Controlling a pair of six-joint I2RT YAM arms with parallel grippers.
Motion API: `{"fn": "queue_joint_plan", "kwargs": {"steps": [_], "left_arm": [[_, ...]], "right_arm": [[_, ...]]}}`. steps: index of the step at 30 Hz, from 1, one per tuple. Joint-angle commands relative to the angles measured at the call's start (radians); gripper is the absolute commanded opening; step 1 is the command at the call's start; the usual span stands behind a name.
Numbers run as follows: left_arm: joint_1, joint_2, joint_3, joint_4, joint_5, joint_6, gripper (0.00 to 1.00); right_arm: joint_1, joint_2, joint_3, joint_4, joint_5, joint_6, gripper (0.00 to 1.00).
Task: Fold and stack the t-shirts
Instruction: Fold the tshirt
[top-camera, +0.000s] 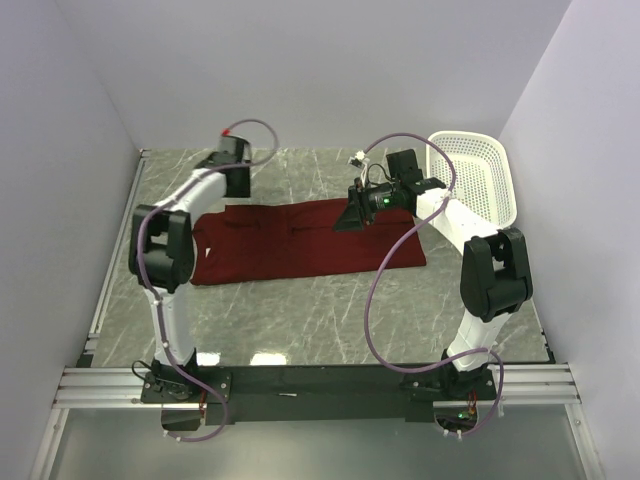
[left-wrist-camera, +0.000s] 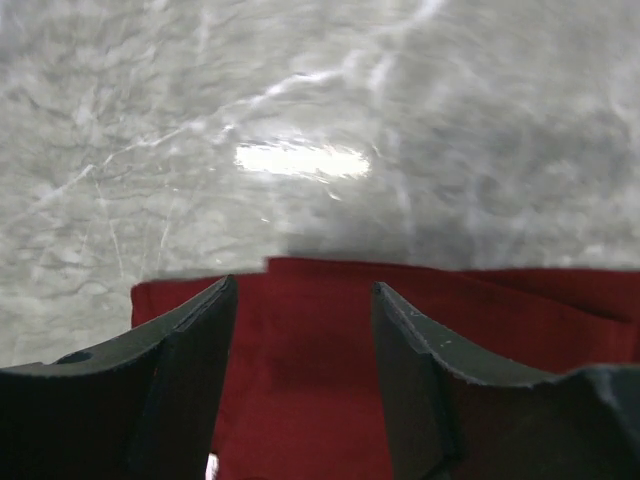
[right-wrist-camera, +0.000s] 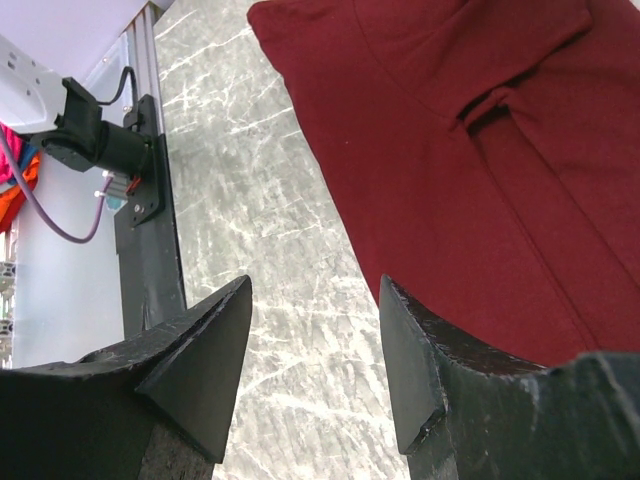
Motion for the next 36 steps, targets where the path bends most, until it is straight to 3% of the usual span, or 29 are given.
{"fn": "queue_joint_plan", "kwargs": {"steps": [1, 6, 15, 23, 36], "left_arm": [[0.123, -0.037, -0.014, -0.005, 0.273, -0.113, 0.61], [0.232, 0.03, 0.02, -0.013, 0.481, -0.157, 0.54], [0.301, 0.144, 0.109, -0.044, 0.691, -0.165, 0.48], [0.311, 0.193, 0.135, -0.062, 0.72, -0.167, 0.45], [0.323, 0.153, 0.16, -0.074, 0.774, -0.174, 0.1]], "right_arm": [[-0.008, 0.008, 0.022, 0.005, -0.021, 0.004, 0.61], [-0.008, 0.01, 0.022, 0.004, -0.019, 0.001, 0.61], [-0.015, 0.017, 0.025, 0.0, -0.024, -0.001, 0.61], [-0.017, 0.026, 0.027, -0.004, -0.019, -0.002, 0.61], [-0.017, 0.031, 0.028, -0.006, -0.015, -0.004, 0.61]]}}
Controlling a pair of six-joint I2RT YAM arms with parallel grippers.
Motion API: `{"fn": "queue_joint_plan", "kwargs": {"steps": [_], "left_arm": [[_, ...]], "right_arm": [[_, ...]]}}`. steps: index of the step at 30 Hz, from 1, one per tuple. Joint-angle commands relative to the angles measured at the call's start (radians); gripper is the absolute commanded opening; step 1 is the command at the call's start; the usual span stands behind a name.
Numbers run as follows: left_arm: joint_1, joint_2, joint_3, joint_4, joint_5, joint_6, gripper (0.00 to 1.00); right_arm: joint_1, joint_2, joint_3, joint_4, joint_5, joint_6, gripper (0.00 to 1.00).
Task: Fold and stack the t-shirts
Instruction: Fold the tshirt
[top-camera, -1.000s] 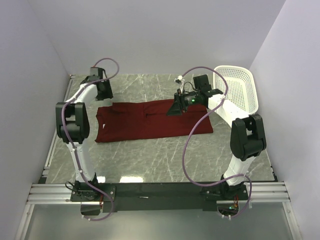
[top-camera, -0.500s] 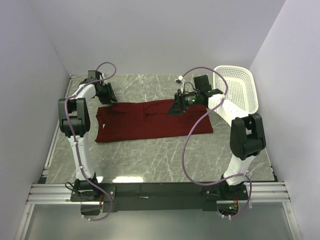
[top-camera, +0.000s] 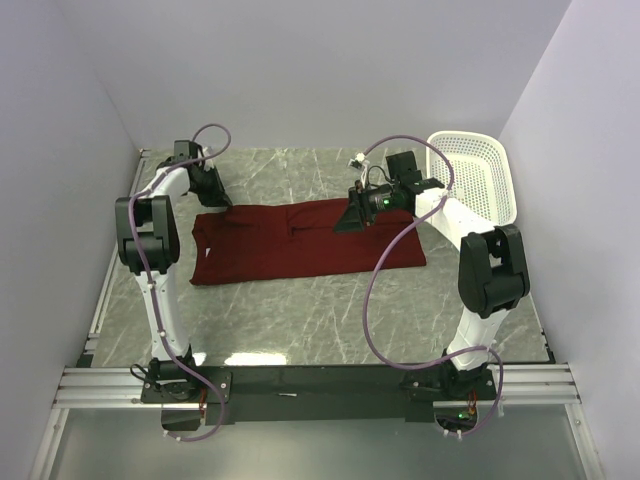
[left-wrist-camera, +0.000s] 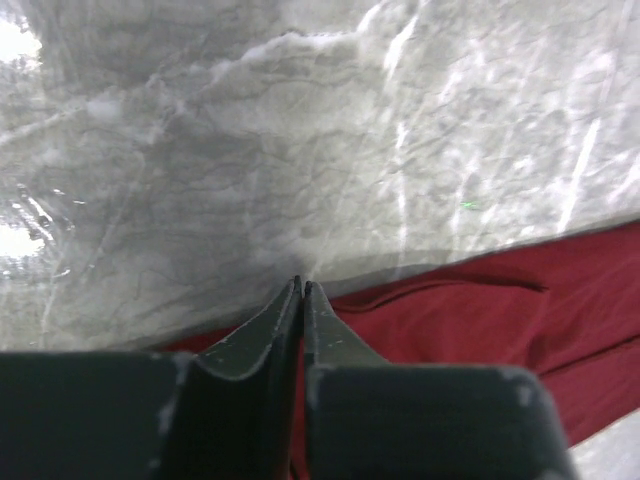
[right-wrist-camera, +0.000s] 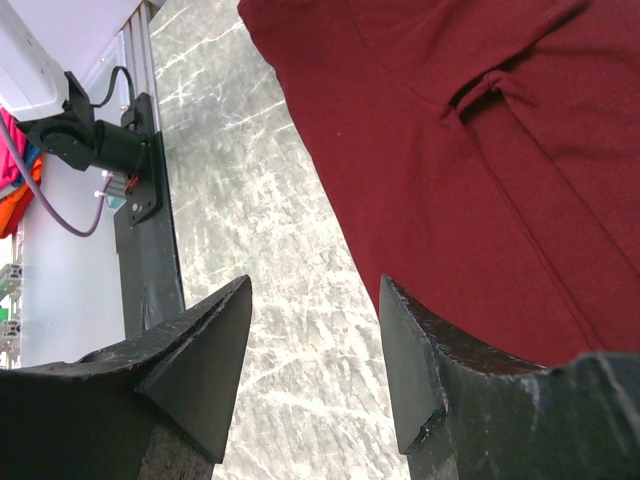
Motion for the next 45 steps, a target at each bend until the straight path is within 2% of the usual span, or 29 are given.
{"fn": "queue_joint_plan", "kwargs": {"steps": [1, 6, 8, 12, 22, 25, 26, 27, 29, 32, 38, 42, 44, 45], "left_arm": [[0.01, -0.034, 0.051, 0.001, 0.048, -0.008, 0.08], [0.027, -0.076, 0.043, 0.024, 0.048, -0.022, 0.05], [0.035, -0.088, 0.037, 0.036, 0.047, -0.027, 0.01], [0.045, -0.105, 0.034, 0.058, 0.06, -0.035, 0.01], [0.05, -0.013, 0.158, 0.024, 0.125, -0.018, 0.01], [0.048, 0.021, 0.19, -0.008, 0.122, -0.005, 0.13], [0.048, 0.025, 0.193, -0.013, 0.09, -0.004, 0.28], [0.048, 0.024, 0.192, -0.016, 0.071, -0.002, 0.37], [0.048, 0.009, 0.181, -0.01, 0.022, -0.007, 0.51], [0.048, -0.051, 0.134, 0.042, -0.076, -0.008, 0.54], [0.048, -0.241, -0.013, 0.122, -0.157, -0.027, 0.56], [0.05, -0.518, -0.306, 0.225, -0.231, -0.065, 0.59], [0.067, -0.684, -0.424, 0.234, -0.254, -0.114, 0.63], [0.077, -0.742, -0.555, 0.237, -0.256, -0.145, 0.65]], "right_arm": [[-0.008, 0.002, 0.028, -0.003, -0.012, -0.004, 0.61], [-0.007, 0.002, 0.028, -0.003, -0.015, -0.004, 0.61], [-0.008, 0.001, 0.028, -0.004, -0.015, -0.004, 0.61], [-0.008, 0.002, 0.028, -0.003, -0.016, -0.004, 0.61], [-0.008, 0.002, 0.028, -0.003, -0.015, -0.004, 0.61], [-0.008, 0.004, 0.028, -0.006, -0.015, -0.004, 0.61], [-0.01, 0.004, 0.028, -0.004, -0.015, -0.004, 0.61], [-0.01, 0.005, 0.028, -0.004, -0.013, -0.004, 0.61], [-0.01, 0.004, 0.028, -0.004, -0.012, -0.004, 0.61], [-0.01, 0.007, 0.028, -0.004, -0.01, -0.004, 0.61], [-0.01, 0.017, 0.043, -0.032, 0.014, -0.039, 0.61], [-0.01, 0.013, 0.071, -0.107, 0.118, -0.125, 0.62], [-0.011, 0.002, 0.097, -0.188, 0.163, -0.212, 0.62], [-0.011, -0.002, 0.108, -0.27, 0.183, -0.25, 0.62]]}}
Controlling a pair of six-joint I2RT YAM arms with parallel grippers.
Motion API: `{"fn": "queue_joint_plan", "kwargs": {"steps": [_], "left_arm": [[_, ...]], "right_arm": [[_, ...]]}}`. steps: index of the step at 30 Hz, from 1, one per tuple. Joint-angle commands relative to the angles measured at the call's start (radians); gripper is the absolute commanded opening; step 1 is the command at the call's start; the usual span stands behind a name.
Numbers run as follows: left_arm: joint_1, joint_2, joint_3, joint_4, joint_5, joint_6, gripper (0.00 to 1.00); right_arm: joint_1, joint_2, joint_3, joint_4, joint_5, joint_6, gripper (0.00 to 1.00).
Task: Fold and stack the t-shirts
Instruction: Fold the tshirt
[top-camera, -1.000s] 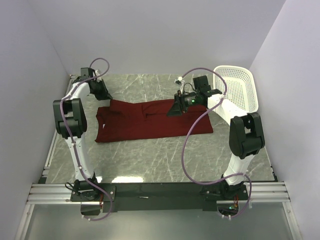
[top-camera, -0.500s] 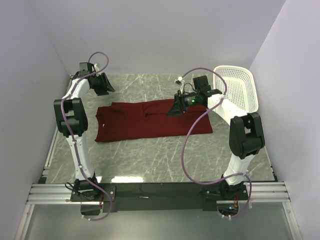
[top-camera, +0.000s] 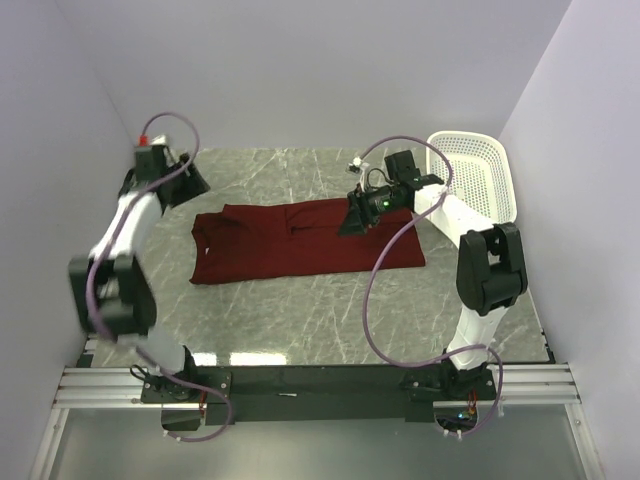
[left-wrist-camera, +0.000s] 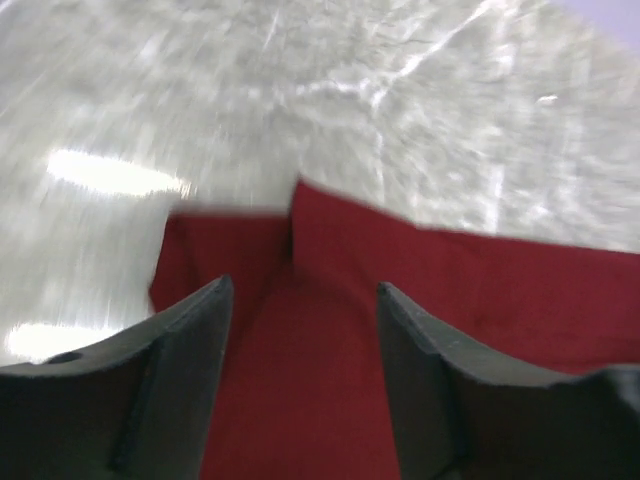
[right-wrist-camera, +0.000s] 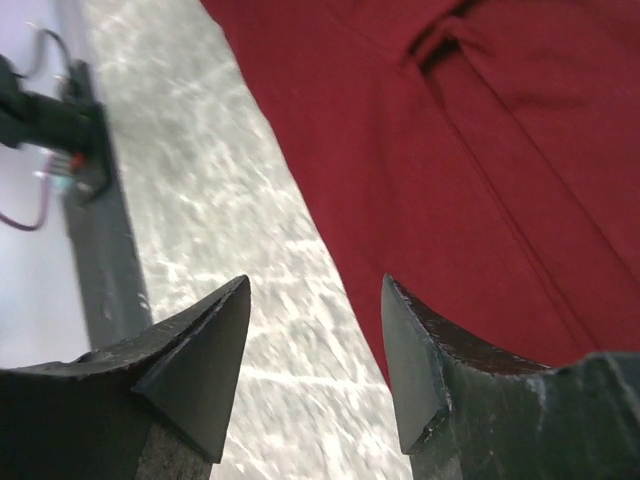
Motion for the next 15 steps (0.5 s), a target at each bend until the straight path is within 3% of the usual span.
{"fn": "queue_joint_plan", "kwargs": {"steps": [1, 3, 6, 10, 15], "left_arm": [[0.044, -0.268, -0.236, 0.062, -0.056, -0.137, 0.67], [0.113, -0.446, -0.447, 0.052, 0.001, -0.224, 0.73], [0.15, -0.652, -0.693, 0.032, 0.079, -0.389, 0.72], [0.151, -0.755, -0.792, -0.074, 0.059, -0.544, 0.69], [0.15, -0.668, -0.809, -0.025, 0.079, -0.596, 0.67]], "right_arm": [[-0.009, -0.032, 0.074, -0.192, 0.123, -0.183, 0.65], [-0.011, -0.085, 0.039, -0.29, 0.178, -0.334, 0.66], [-0.019, -0.24, -0.134, -0.318, 0.295, -0.54, 0.68], [-0.057, -0.452, -0.358, -0.245, 0.378, -0.712, 0.71], [-0.08, -0.621, -0.518, -0.159, 0.418, -0.791, 0.72]]}}
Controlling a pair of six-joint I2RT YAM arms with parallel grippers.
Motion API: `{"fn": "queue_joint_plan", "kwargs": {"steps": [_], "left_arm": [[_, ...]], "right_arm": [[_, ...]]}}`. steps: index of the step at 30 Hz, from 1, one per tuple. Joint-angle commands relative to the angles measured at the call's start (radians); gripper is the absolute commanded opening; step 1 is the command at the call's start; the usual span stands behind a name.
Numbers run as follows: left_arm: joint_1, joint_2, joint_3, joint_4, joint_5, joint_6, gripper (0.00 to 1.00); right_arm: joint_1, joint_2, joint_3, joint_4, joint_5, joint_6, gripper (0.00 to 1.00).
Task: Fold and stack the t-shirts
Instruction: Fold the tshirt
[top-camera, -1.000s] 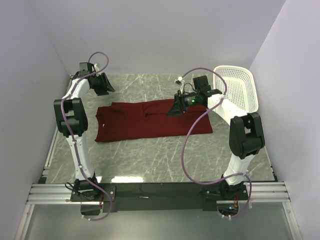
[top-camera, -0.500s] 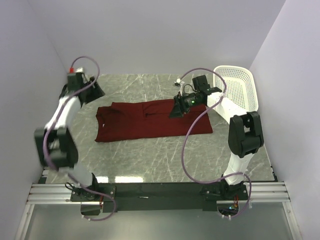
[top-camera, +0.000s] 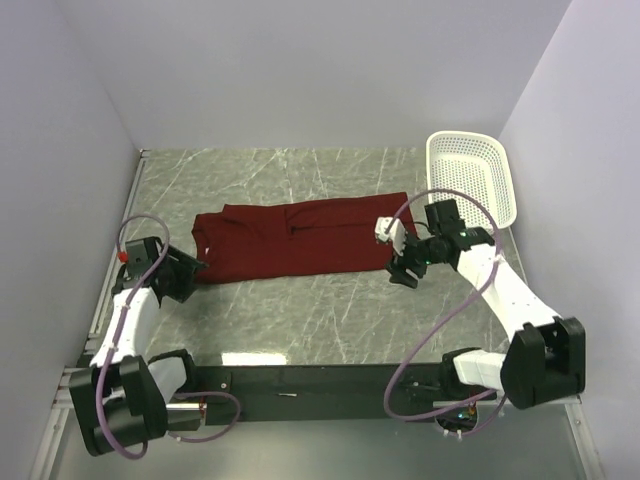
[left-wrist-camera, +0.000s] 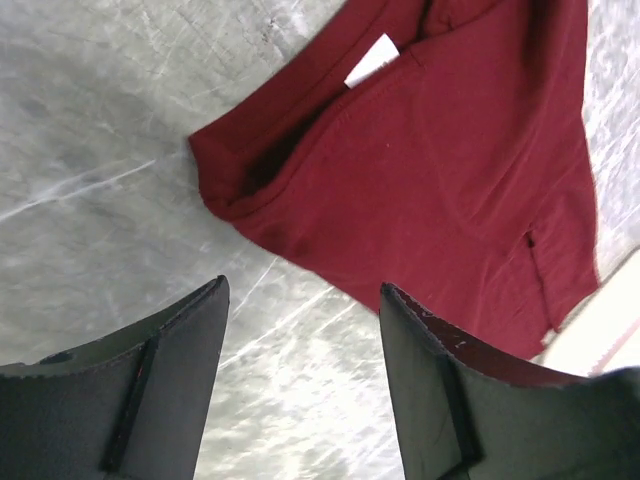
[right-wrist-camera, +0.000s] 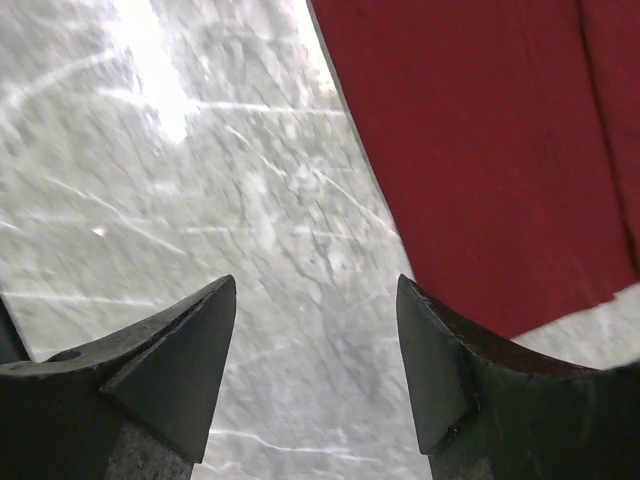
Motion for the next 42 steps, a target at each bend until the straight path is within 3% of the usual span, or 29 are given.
{"fn": "queue_joint_plan", "kwargs": {"steps": [1, 9, 13, 17, 20, 23, 26, 34, 42], "left_arm": [[-0.001, 0.056, 0.007, 0.066, 0.035, -0.108, 0.67], [0.0, 0.263, -0.022, 0.237, 0.047, -0.142, 0.64], [-0.001, 0.328, -0.019, 0.284, 0.029, -0.137, 0.6], [0.0, 0.408, -0.014, 0.339, 0.038, -0.136, 0.32], [0.0, 0.441, -0.019, 0.373, 0.071, -0.142, 0.15], [-0.001, 0.422, -0.028, 0.373, 0.081, -0.127, 0.07], [0.0, 0.364, -0.02, 0.321, 0.032, -0.094, 0.02], [0.019, 0.3, 0.001, 0.241, -0.005, -0.065, 0.03], [0.03, 0.313, -0.019, 0.261, 0.022, -0.058, 0.03]], "right_arm": [[-0.012, -0.057, -0.049, 0.076, 0.052, -0.113, 0.72], [-0.012, -0.094, -0.116, 0.131, 0.032, -0.063, 0.72], [-0.024, -0.107, -0.164, 0.106, 0.023, -0.229, 0.72], [-0.025, -0.124, -0.217, 0.129, 0.061, -0.405, 0.73], [-0.025, -0.085, -0.184, 0.114, 0.096, -0.415, 0.73], [-0.027, -0.067, -0.176, 0.122, 0.121, -0.425, 0.73], [-0.035, -0.059, -0.196, 0.157, 0.153, -0.467, 0.73], [-0.068, 0.106, -0.133, 0.157, 0.191, -0.585, 0.71], [-0.053, 0.223, -0.099, 0.289, 0.269, -0.531, 0.66]]}}
